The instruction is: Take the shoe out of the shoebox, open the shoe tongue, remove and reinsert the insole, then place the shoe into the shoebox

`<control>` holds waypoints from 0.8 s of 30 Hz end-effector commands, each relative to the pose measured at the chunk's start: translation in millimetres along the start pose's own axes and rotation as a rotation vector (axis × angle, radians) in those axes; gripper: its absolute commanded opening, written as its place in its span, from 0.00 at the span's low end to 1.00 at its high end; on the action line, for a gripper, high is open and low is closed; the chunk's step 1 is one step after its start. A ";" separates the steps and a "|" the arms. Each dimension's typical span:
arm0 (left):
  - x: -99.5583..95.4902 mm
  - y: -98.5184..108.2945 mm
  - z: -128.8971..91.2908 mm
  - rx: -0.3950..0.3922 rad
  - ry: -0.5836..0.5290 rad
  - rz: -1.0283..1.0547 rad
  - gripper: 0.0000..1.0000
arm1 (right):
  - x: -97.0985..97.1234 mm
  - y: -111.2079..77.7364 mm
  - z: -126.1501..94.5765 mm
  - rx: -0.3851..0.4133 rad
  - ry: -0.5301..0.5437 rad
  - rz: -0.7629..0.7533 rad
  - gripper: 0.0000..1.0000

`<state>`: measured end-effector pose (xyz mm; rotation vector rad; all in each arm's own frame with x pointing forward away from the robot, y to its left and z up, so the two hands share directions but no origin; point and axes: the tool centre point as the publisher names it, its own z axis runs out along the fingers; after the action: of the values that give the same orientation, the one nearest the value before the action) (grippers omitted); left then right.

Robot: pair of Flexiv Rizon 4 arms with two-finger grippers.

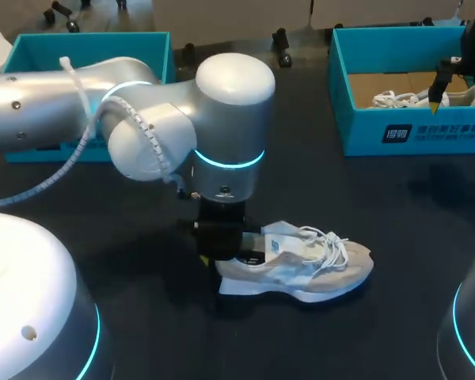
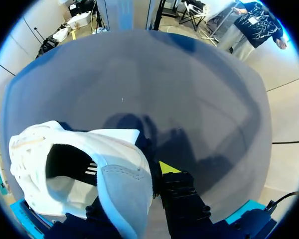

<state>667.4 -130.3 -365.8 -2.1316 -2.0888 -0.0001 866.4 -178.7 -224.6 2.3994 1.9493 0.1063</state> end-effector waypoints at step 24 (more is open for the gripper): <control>-10.9 23.0 25.3 -0.019 0.018 0.037 0.00 | -0.2 0.0 0.3 -0.001 0.001 -0.001 1.00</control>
<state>685.9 -137.4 -391.3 -2.1718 -2.0498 -0.0366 866.4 -178.8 -224.6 2.3995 1.9492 0.1063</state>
